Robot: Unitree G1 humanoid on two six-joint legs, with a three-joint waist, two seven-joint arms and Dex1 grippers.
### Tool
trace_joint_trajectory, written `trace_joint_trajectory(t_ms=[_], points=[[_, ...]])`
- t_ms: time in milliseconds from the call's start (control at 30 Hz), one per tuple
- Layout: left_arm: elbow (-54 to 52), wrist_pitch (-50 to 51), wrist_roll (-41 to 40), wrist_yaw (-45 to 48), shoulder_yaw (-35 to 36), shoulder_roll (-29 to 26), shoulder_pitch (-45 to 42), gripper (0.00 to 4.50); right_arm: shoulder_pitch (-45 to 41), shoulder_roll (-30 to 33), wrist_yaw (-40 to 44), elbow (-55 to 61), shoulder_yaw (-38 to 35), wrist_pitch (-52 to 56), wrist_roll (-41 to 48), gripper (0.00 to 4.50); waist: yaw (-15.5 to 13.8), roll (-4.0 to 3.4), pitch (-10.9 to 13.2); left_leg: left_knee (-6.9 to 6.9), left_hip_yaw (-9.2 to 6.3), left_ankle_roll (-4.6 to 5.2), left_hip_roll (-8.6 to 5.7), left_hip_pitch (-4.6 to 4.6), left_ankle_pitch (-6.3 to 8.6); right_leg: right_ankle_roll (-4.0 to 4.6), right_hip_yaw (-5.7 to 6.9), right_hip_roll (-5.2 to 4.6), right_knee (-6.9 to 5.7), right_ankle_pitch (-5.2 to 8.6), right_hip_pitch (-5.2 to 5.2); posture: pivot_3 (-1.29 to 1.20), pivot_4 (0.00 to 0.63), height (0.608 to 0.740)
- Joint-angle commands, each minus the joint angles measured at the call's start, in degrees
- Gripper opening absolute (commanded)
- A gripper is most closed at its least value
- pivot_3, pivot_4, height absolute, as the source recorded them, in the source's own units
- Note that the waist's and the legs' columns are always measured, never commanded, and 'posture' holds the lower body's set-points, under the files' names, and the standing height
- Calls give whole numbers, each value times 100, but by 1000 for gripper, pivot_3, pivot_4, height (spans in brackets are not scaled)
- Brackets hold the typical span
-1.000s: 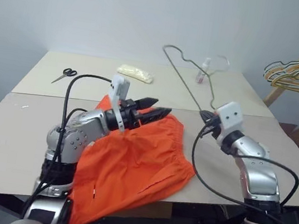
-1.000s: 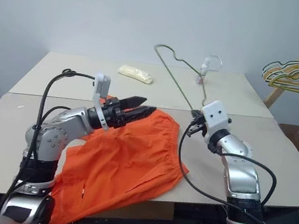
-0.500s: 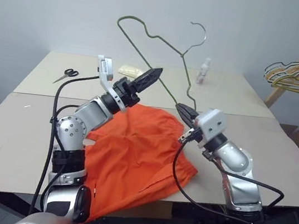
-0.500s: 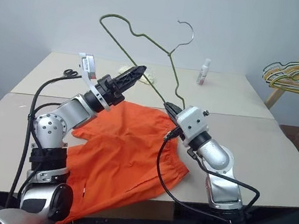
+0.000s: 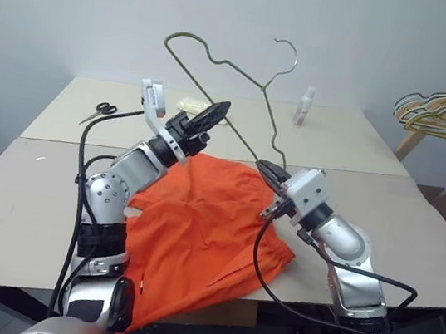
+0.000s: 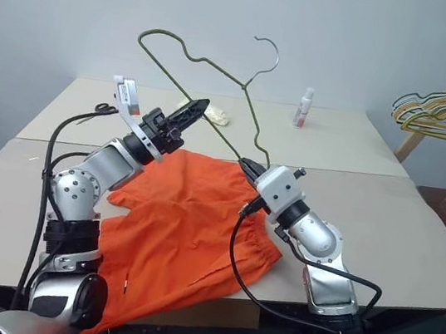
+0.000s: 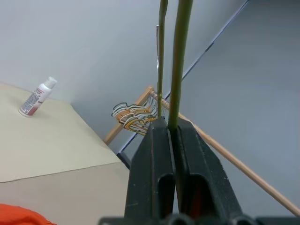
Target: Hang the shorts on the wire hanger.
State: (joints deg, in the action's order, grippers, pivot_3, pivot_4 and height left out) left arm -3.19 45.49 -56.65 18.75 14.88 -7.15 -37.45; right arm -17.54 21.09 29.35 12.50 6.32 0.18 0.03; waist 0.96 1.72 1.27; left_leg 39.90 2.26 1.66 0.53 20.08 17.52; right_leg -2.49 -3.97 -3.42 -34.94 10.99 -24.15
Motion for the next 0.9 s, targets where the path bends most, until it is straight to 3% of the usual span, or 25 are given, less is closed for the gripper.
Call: trace_joint_trajectory(t_ms=[33,233,367,433,600,700,900], points=[[-138,-653,1046,500,-691,-424,-1,0,-102,72,-27,158,-25,-179,-91,812,0,0,0,-1,3,-2,-1,0,-1,0,0,0,0,0,0,13,0,740],[159,-1369,1556,1218,-625,-907,-109,0,-114,348,728,610,-329,66,885,2854,22,-2,1,-4,5,-3,0,0,-2,0,1,0,1,1,-2,17,0,740],[153,-1324,1155,2321,-343,-1517,-70,0,-316,954,1462,1113,-723,2027,2737,4225,27,0,2,-4,-2,-2,5,2,-1,0,3,1,1,1,-2,19,0,740],[42,-1368,830,3223,-186,-1832,44,0,-555,1415,1933,974,-893,3101,3667,4225,30,0,2,-2,0,-1,8,1,-1,1,4,1,2,1,0,21,0,740],[105,-939,-182,4528,249,-2182,105,0,-1162,2268,2754,478,-710,4815,4613,4225,10,0,4,-1,12,3,18,3,1,6,15,3,3,5,-2,29,0,740],[262,-811,-461,4940,335,-2250,84,0,-1485,2294,3028,44,-677,5298,4884,4225,4,0,4,-1,24,4,18,3,2,7,19,5,4,6,1,33,0,740],[425,-808,-490,4736,305,-2066,-45,0,-2116,1998,3154,-611,-548,5794,4956,4225,-10,1,4,3,31,4,18,10,2,5,20,5,3,5,-4,33,0,740]])
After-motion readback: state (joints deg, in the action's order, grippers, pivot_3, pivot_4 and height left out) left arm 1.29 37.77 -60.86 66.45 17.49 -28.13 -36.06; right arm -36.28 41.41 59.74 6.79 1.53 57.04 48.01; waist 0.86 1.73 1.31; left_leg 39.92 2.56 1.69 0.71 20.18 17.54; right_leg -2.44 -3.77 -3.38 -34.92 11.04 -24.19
